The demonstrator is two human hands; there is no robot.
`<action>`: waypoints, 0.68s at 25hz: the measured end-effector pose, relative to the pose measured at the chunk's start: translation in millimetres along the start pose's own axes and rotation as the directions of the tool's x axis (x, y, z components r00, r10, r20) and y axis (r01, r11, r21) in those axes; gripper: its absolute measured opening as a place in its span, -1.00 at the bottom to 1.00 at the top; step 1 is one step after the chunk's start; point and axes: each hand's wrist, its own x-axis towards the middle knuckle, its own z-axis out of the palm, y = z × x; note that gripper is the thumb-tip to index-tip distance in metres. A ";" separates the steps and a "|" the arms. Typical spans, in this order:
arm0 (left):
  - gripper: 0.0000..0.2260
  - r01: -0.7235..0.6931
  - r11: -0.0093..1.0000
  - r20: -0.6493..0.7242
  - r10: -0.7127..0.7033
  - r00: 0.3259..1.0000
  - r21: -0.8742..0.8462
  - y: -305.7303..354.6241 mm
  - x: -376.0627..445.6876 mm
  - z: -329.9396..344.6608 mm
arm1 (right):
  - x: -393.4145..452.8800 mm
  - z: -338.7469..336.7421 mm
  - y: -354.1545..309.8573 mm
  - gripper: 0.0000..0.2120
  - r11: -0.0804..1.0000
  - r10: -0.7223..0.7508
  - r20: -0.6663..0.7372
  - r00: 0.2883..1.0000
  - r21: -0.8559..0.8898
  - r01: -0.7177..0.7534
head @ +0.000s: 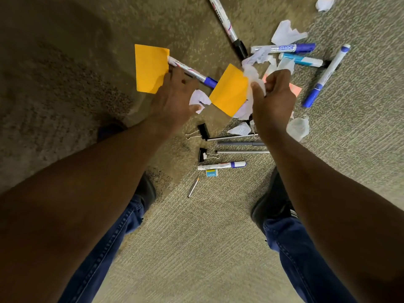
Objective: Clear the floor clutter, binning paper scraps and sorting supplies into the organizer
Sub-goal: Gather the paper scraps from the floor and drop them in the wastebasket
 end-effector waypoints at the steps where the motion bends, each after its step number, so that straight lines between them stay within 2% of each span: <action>1: -0.62 0.005 0.999 -0.014 -0.004 1.000 0.038 1.9 0.4 3.2 | 1.3 -3.1 5.0 -0.81 0.999 0.032 -0.032 0.999 0.021 -0.031; 2: -0.70 -0.014 0.999 -0.043 0.015 0.999 0.034 4.0 0.6 4.9 | 2.6 -6.8 9.8 -0.80 0.998 0.060 -0.046 0.997 0.027 -0.059; 4: -0.87 -0.133 0.986 -0.113 0.122 0.986 -0.098 8.2 -0.7 2.2 | 3.5 -13.9 17.9 -0.80 0.998 0.068 -0.027 0.997 -0.018 -0.068; 6: -0.93 -0.188 0.956 -0.154 0.156 0.976 -0.224 9.8 -1.1 -2.7 | 1.0 -18.8 21.8 -0.78 0.996 0.054 0.018 0.998 -0.074 -0.052; 8: -0.92 -0.088 0.957 -0.118 0.057 0.991 -0.276 11.5 1.1 -5.8 | -0.5 -20.7 21.7 -0.77 0.992 0.100 0.023 0.995 -0.086 -0.097; 9: -0.90 -0.030 0.952 -0.119 -0.007 0.993 -0.304 13.0 1.6 -5.9 | 1.1 -20.7 19.8 -0.77 0.986 0.158 0.006 0.987 -0.053 -0.157; 10: -0.88 0.018 0.938 -0.135 -0.069 0.988 -0.346 14.4 0.8 -6.1 | 4.5 -19.8 17.5 -0.78 0.965 0.257 0.024 0.966 0.053 -0.258; 11: -0.86 0.065 0.915 -0.153 -0.136 0.979 -0.399 15.9 -1.2 -7.5 | 7.7 -18.2 13.6 -0.81 0.894 0.364 0.120 0.924 0.234 -0.382; 12: -0.84 0.112 0.882 -0.171 -0.210 0.963 -0.457 17.2 -3.7 -9.8 | 9.1 -16.0 8.4 -0.85 0.752 0.416 0.292 0.861 0.422 -0.506; 13: -0.83 0.165 0.844 -0.175 -0.290 0.941 -0.511 17.3 -6.7 -11.8 | 8.2 -14.0 1.6 -0.91 0.574 0.394 0.478 0.785 0.540 -0.616; 14: -0.82 0.228 0.800 -0.154 -0.368 0.917 -0.554 17.2 -10.1 -13.3 | 6.0 -12.4 -5.2 -0.94 0.424 0.345 0.605 0.718 0.582 -0.694; 15: -0.80 0.295 0.753 -0.118 -0.440 0.890 -0.588 16.0 -13.6 -14.4 | 3.7 -11.1 -9.5 -0.94 0.325 0.316 0.669 0.673 0.590 -0.739; 17: -0.78 0.384 0.662 -0.046 -0.535 0.844 -0.644 12.6 -21.5 -16.8 | 1.7 -10.8 -12.3 -0.91 0.226 0.319 0.707 0.631 0.590 -0.775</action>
